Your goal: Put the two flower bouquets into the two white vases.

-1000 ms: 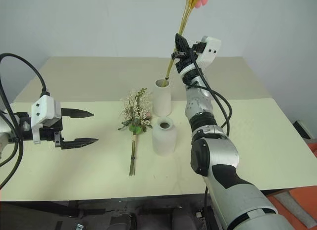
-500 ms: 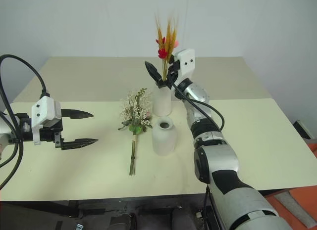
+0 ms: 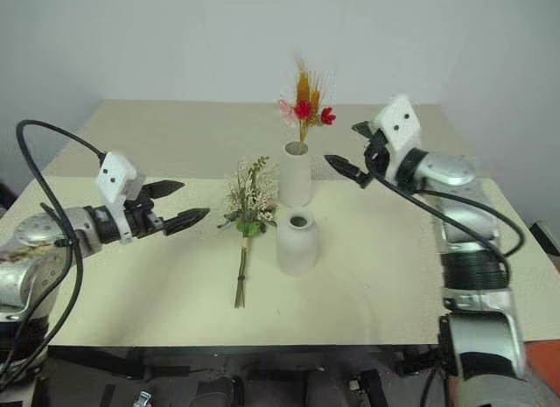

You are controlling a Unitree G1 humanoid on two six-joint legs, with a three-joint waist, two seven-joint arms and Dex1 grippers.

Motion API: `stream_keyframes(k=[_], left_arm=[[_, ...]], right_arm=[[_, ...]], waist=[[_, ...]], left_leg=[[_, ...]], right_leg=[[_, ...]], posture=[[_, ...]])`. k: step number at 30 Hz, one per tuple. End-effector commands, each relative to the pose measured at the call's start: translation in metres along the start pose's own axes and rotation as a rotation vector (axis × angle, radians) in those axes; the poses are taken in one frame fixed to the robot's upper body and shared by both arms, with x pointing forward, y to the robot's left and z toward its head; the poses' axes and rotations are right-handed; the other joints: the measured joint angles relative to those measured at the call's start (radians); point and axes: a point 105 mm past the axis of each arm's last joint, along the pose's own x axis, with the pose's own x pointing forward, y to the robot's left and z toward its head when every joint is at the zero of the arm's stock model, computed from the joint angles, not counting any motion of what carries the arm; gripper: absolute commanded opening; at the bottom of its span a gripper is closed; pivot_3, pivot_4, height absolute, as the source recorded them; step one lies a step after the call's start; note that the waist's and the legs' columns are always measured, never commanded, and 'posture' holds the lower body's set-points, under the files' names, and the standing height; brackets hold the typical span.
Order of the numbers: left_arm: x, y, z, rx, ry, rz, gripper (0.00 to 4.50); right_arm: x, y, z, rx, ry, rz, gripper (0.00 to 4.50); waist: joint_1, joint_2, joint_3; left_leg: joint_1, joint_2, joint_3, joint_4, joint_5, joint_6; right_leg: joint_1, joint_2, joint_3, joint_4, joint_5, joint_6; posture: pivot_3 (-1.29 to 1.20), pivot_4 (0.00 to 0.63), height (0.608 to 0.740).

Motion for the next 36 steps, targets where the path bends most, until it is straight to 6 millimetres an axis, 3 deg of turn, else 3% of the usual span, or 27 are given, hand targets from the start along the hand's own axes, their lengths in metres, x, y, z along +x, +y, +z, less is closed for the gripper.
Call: stream_keyframes(k=[1,5,11,16,22,26,29,36], left_arm=[[0.010,-0.002,0.008,-0.106,0.042,0.037,4.50],[0.020,-0.014,0.008,-0.210,0.126,0.027,4.50],[0.033,-0.026,-0.018,-0.339,0.327,0.091,4.50],[0.049,-0.039,-0.031,-0.374,0.382,0.072,4.50],[0.058,-0.044,-0.054,-0.473,0.455,0.067,4.50],[0.066,-0.048,-0.057,-0.495,0.480,0.054,4.50],[0.076,-0.054,-0.054,-0.506,0.487,0.026,3.95],[0.085,-0.057,-0.059,-0.535,0.507,0.010,1.68]], right_arm=[[-0.032,-0.009,0.009,-0.016,0.087,0.006,4.43],[-0.064,-0.016,0.012,0.076,0.208,0.040,4.43],[-0.100,-0.015,0.017,0.112,0.395,0.083,4.43],[-0.109,-0.009,0.014,0.137,0.431,0.085,4.43],[-0.114,-0.009,0.027,0.124,0.396,0.058,4.43],[-0.121,-0.006,0.028,0.109,0.410,0.057,4.43],[-0.129,-0.006,0.028,0.114,0.435,0.050,4.50],[-0.146,0.000,0.030,0.111,0.471,0.066,4.50]], waist=[[0.003,0.000,0.000],[0.008,0.000,0.000],[0.010,0.000,0.000],[0.012,0.000,0.000],[0.015,0.000,0.000],[0.018,-0.001,0.000],[0.022,-0.001,0.000],[0.018,0.000,0.000]], left_leg=[[0.000,0.000,0.000,0.000,0.000,0.000],[0.000,-0.001,-0.001,0.000,0.000,0.000],[0.000,-0.002,-0.002,0.000,0.000,0.000],[0.001,-0.002,-0.003,0.000,0.000,0.000],[0.000,-0.003,-0.003,0.000,0.000,0.000],[0.000,-0.003,-0.003,0.000,0.000,0.000],[-0.001,-0.004,-0.003,0.000,0.000,0.000],[-0.002,-0.004,-0.003,0.000,0.000,0.000]], right_leg=[[0.000,0.000,0.000,0.000,0.000,0.000],[0.000,0.000,0.001,-0.001,-0.001,0.001],[0.000,0.000,0.001,-0.001,-0.001,0.001],[0.001,0.000,0.001,-0.001,-0.002,0.001],[0.001,0.000,0.001,-0.002,-0.001,0.000],[0.001,-0.001,0.001,-0.003,-0.001,0.000],[0.001,-0.001,0.000,-0.004,-0.001,0.001],[0.002,-0.001,0.001,-0.009,0.001,0.000]], posture=[[0.00,0.150,0.740],[0.00,0.150,0.740],[0.00,0.150,0.740],[0.00,0.150,0.740],[0.00,0.150,0.740],[0.00,0.150,0.740],[0.00,0.150,0.740],[0.00,0.150,0.740]])
